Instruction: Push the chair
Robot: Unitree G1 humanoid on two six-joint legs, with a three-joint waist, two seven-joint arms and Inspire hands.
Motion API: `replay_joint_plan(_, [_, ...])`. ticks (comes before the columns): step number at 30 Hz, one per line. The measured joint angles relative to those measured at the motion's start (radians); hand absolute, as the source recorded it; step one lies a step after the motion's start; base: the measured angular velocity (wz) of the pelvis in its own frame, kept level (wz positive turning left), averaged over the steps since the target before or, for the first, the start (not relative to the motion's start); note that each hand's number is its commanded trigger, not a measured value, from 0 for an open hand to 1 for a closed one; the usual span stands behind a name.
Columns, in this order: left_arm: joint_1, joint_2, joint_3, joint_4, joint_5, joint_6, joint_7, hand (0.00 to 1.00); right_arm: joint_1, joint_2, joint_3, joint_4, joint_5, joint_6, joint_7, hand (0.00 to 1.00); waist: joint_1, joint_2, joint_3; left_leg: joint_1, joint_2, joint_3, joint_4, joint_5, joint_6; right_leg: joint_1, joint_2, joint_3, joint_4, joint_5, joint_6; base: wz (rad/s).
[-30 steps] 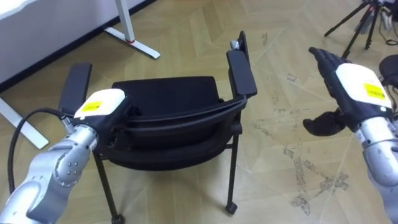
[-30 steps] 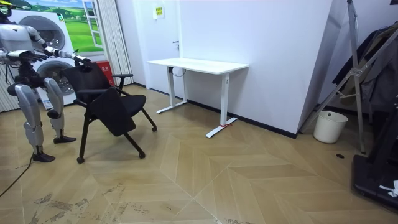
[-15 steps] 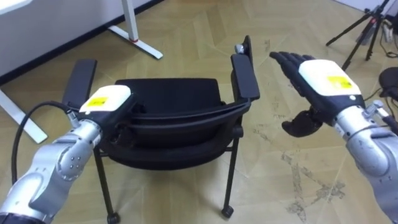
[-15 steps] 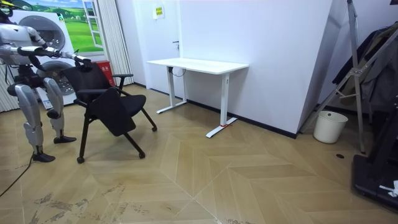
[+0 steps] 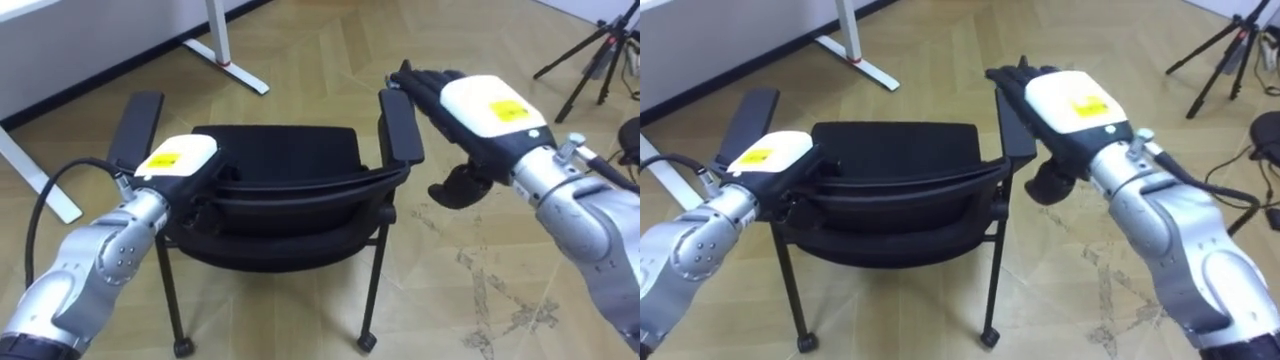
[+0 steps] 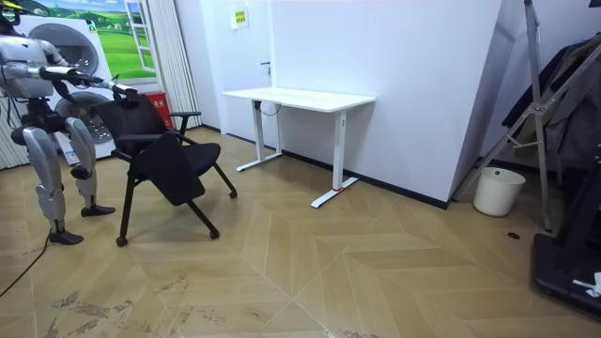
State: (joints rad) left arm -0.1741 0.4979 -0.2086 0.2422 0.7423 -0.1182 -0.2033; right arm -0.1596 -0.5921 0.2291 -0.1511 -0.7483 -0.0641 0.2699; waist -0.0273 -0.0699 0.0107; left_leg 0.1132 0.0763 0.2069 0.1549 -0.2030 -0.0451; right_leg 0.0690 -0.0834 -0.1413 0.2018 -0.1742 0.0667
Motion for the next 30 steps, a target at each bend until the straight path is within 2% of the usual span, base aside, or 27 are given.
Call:
replay_joint_plan(4, [-0.019,-0.001,-0.016,0.004,-0.005,0.0,0.002,1.0,0.0,0.004,0.031,-0.001,0.004,0.001,0.017,0.0,0.011,0.006,-0.0013,-0.003,0.0,-0.004,0.0,0.0,0.0,-0.002,0.0,-0.002,0.0,0.0,0.0,0.02])
replay_joint_plan(10, [-0.03,-0.013,-0.037,0.012,-0.013,0.0,0.015,1.0,0.0,0.017,0.075,0.006,0.004,0.001,0.026,0.0,0.034,0.027,0.0012,-0.001,0.0,-0.019,0.0,0.0,0.0,-0.004,0.0,-0.008,0.0,0.0,0.0,0.0])
replay_joint_plan(13, [-0.033,-0.015,-0.045,0.013,-0.024,0.0,0.016,1.0,-0.014,0.021,0.106,0.035,0.002,0.003,0.033,0.0,0.036,0.037,0.0018,-0.003,0.0,-0.025,0.0,0.0,0.0,-0.003,0.0,-0.019,-0.001,0.0,0.0,0.07])
replay_joint_plan(14, [-0.04,-0.015,-0.053,0.017,-0.027,0.0,0.016,1.0,-0.028,0.033,0.116,0.068,0.001,0.003,0.033,0.0,0.035,0.039,0.0017,-0.006,0.0,-0.034,0.0,0.0,0.0,-0.002,0.0,-0.028,0.0,0.0,0.0,0.17])
replay_joint_plan(18, [-0.073,-0.017,-0.088,0.027,-0.032,0.001,0.019,1.0,-0.075,0.058,0.154,0.161,0.002,0.026,0.035,0.0,0.037,0.037,0.0021,-0.021,0.0,-0.067,0.003,0.0,0.0,-0.001,-0.002,-0.057,0.0,0.0,0.0,0.2])
replay_joint_plan(24, [-0.092,-0.02,-0.124,0.021,-0.033,0.002,0.02,1.0,-0.101,0.081,0.194,0.299,0.001,0.032,0.029,0.0,0.046,0.035,0.0028,-0.021,-0.001,-0.093,0.006,0.0,0.0,0.011,-0.002,-0.067,0.0,0.0,0.0,0.12])
replay_joint_plan(30, [-0.097,-0.021,-0.143,0.009,-0.034,0.002,0.024,1.0,-0.115,0.092,0.192,0.342,0.001,0.031,0.004,0.0,0.046,0.035,0.0029,-0.03,-0.002,-0.128,0.008,0.0,0.0,0.017,-0.002,-0.083,-0.002,0.0,0.0,0.12])
